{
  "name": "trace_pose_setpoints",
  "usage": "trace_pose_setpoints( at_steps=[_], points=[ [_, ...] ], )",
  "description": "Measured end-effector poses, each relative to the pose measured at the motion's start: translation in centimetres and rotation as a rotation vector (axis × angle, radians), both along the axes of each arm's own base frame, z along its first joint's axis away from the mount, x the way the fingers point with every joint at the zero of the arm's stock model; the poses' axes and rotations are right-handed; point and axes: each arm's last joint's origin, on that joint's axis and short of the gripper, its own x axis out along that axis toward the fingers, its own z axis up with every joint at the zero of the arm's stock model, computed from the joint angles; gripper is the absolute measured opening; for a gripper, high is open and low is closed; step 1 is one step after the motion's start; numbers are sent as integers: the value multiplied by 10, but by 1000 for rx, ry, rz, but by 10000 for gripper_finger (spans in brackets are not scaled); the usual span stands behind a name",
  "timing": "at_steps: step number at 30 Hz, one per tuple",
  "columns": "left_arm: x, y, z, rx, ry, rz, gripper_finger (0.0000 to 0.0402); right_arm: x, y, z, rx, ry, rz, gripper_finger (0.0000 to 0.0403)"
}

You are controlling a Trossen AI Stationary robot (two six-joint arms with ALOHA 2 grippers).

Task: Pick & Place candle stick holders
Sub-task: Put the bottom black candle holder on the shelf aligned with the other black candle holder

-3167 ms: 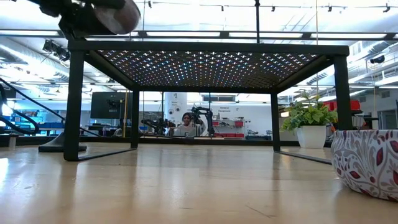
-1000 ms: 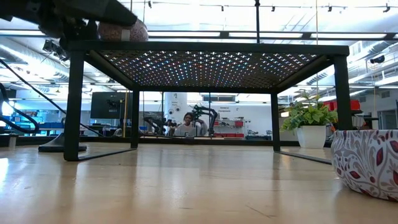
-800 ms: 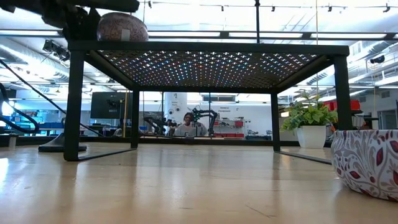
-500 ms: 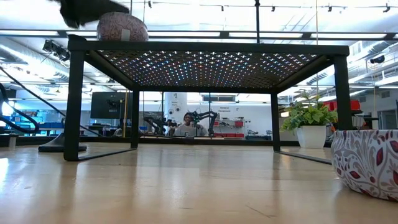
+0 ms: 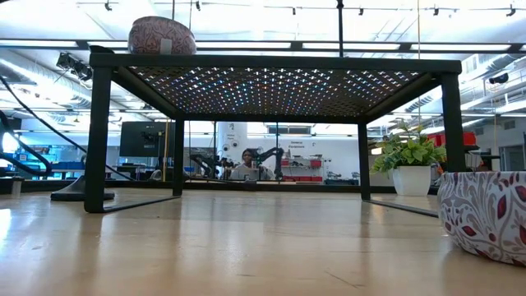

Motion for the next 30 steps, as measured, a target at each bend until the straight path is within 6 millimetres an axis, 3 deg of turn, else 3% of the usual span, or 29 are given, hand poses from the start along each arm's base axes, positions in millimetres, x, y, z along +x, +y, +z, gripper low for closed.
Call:
trace_pose_setpoints(
  at_steps=[9,30],
  points=[
    [-38,-12,-6,-58,-56,74,359,0,0,0,1,0,-1,107],
    [-35,1,-37,-245,6,11,325,-1,0,-1,-17,18,10,107]
  ],
)
